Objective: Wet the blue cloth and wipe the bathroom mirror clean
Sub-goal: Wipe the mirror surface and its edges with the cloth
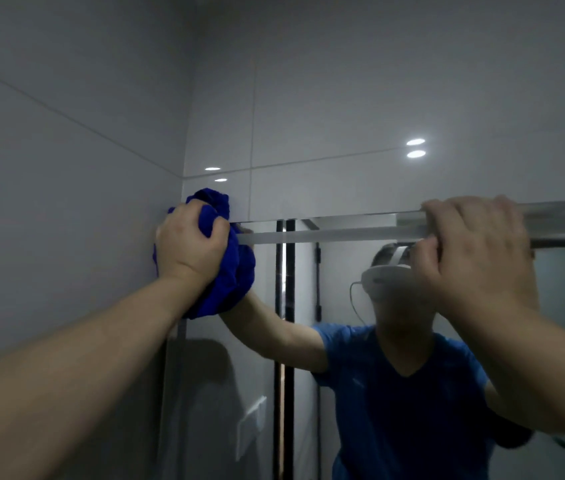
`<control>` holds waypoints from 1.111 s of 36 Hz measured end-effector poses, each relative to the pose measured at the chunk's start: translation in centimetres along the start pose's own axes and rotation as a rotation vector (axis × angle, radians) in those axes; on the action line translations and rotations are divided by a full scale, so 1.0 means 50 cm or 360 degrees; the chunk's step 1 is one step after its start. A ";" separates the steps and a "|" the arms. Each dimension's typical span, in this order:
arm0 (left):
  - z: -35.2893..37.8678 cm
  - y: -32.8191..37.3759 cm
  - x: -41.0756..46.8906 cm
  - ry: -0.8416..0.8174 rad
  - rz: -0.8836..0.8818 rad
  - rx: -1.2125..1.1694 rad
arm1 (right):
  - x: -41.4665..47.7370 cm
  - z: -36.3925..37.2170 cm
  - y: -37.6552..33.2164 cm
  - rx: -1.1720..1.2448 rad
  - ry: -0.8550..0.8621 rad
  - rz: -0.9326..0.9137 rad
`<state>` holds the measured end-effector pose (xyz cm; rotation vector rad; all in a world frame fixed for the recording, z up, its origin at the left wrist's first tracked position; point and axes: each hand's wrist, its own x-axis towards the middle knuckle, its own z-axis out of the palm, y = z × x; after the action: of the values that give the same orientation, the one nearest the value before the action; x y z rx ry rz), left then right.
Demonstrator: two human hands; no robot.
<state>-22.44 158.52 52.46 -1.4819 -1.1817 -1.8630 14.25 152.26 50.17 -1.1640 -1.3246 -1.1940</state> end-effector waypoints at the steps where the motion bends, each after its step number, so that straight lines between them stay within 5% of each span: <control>1: 0.005 0.009 -0.005 0.0045 -0.0012 -0.0003 | 0.000 0.000 -0.001 0.0003 0.0001 0.0002; 14: 0.167 0.384 -0.173 0.0087 0.0377 -0.0036 | 0.013 -0.007 0.008 0.0348 0.0100 0.0045; 20: 0.202 0.476 -0.248 -0.0058 0.0465 -0.0191 | 0.046 -0.064 0.068 0.0707 -0.0132 -0.0188; 29: 0.137 0.350 -0.192 -0.0227 0.0931 -0.0222 | 0.016 -0.050 0.059 0.0561 -0.0076 -0.0213; 40: 0.065 0.061 -0.184 0.0057 0.0215 -0.0078 | 0.009 -0.047 0.061 0.0416 -0.0049 -0.0322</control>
<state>-15.52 158.41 44.93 -1.5090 -1.0007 -1.8315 17.38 150.11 50.95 -0.8804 -1.5988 -1.1076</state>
